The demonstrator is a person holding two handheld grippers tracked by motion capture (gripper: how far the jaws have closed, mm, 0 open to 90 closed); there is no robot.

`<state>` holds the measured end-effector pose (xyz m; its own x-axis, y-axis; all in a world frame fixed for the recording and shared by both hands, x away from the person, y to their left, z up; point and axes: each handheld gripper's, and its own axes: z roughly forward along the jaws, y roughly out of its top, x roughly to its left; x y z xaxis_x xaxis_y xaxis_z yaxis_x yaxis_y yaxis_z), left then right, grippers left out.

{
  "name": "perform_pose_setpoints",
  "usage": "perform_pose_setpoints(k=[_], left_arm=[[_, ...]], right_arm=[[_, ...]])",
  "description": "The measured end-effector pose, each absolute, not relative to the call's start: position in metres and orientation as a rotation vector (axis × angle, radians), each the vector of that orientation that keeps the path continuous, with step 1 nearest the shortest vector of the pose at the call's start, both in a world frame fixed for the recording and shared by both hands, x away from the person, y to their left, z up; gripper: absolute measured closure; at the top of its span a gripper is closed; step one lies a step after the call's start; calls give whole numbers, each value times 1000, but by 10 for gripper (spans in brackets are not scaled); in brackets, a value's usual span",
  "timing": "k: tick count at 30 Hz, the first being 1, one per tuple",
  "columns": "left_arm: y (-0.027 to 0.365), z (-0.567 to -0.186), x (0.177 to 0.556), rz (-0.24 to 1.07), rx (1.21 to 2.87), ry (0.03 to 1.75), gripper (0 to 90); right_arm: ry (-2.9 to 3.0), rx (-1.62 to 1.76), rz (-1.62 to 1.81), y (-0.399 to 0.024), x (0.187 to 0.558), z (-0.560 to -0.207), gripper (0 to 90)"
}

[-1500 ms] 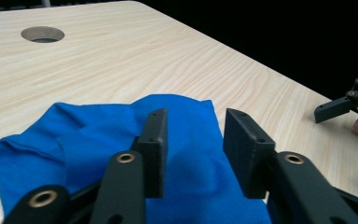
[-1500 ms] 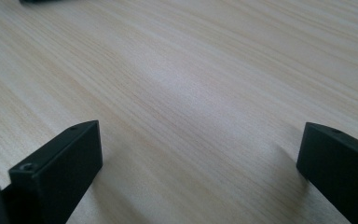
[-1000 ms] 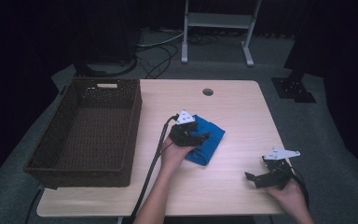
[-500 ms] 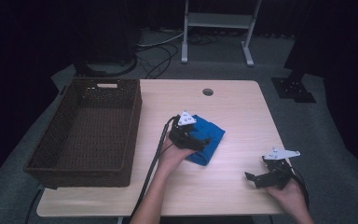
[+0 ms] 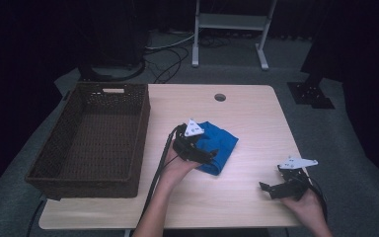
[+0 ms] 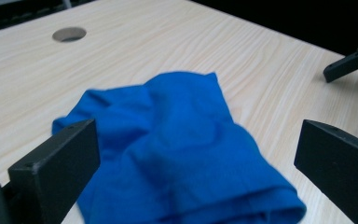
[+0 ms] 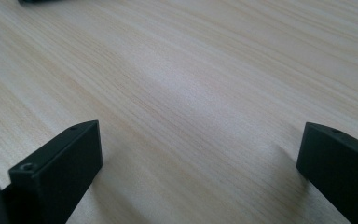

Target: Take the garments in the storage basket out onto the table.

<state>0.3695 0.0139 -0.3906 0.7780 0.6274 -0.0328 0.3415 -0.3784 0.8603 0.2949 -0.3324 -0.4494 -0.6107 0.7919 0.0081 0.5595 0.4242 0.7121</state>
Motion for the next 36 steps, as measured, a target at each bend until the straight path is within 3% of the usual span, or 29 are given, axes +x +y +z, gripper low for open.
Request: perform_pose_setpoints(k=[36], left_arm=[[54, -422, 320, 407, 2089, 804, 0]], right_arm=[[2353, 1163, 990, -332, 295, -449, 0]])
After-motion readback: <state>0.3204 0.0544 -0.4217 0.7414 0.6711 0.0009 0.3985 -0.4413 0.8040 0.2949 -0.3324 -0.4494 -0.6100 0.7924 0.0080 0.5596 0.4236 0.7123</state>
